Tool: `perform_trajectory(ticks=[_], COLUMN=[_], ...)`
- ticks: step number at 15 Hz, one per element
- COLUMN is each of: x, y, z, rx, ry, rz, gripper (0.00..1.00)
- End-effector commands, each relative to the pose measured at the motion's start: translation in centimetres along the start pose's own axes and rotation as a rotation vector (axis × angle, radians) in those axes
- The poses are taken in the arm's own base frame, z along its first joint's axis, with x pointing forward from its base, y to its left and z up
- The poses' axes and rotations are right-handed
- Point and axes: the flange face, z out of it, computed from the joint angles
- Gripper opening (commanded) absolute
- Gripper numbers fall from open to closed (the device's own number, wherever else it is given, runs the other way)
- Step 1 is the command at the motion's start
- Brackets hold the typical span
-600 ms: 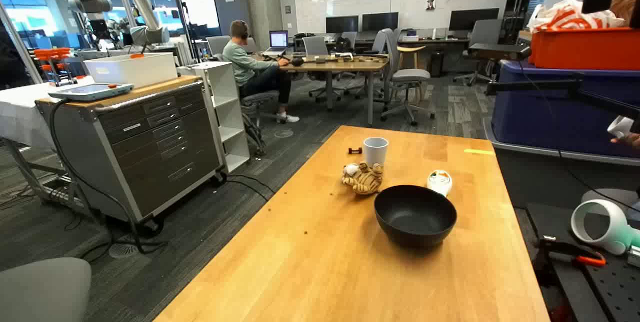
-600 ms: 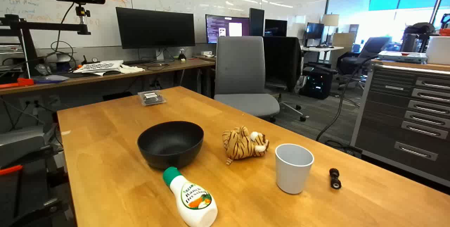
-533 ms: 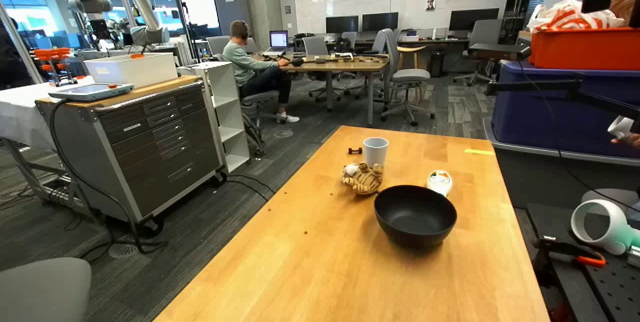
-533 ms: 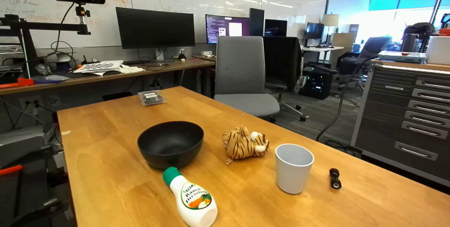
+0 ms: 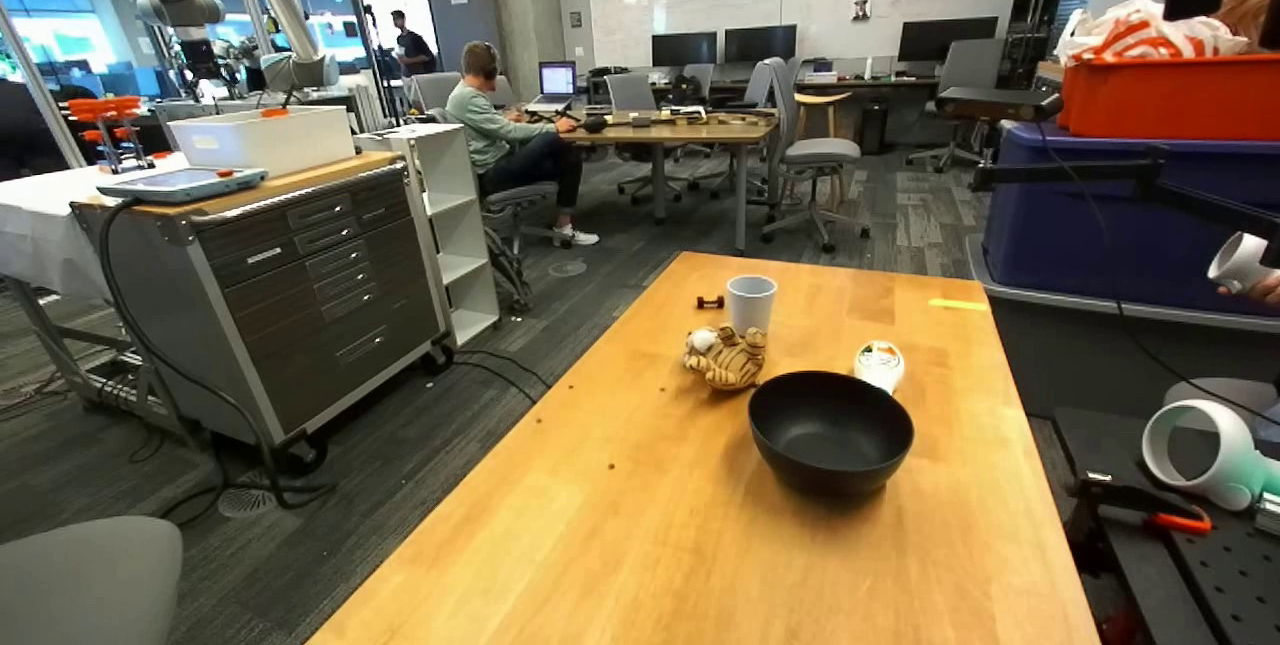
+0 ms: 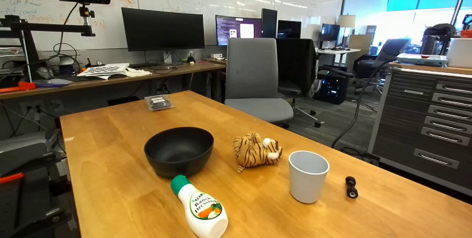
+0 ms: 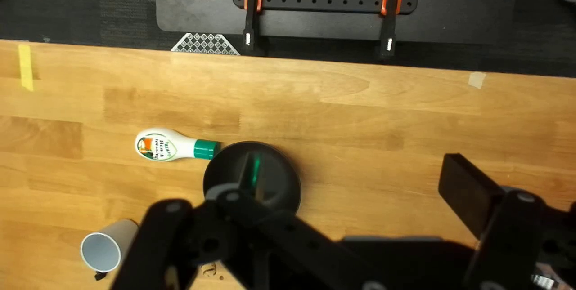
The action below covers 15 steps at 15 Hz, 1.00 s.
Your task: Put the tiger plush in the bowl
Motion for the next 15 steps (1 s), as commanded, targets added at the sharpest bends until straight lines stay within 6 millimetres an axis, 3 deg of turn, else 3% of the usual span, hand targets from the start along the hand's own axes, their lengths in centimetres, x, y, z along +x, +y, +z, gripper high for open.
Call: perform_trajectory(ticks=[1, 11, 15], x=[0.0, 0.0, 2.2], y=[0.0, -0.2, -0.3], z=[-0.1, 0.4, 0.8], rx=[0.0, -0.004, 0.021], ry=[-0.001, 0.037, 0.223], rz=[0.0, 0.007, 0.085], gripper=[1.0, 1.0, 1.0])
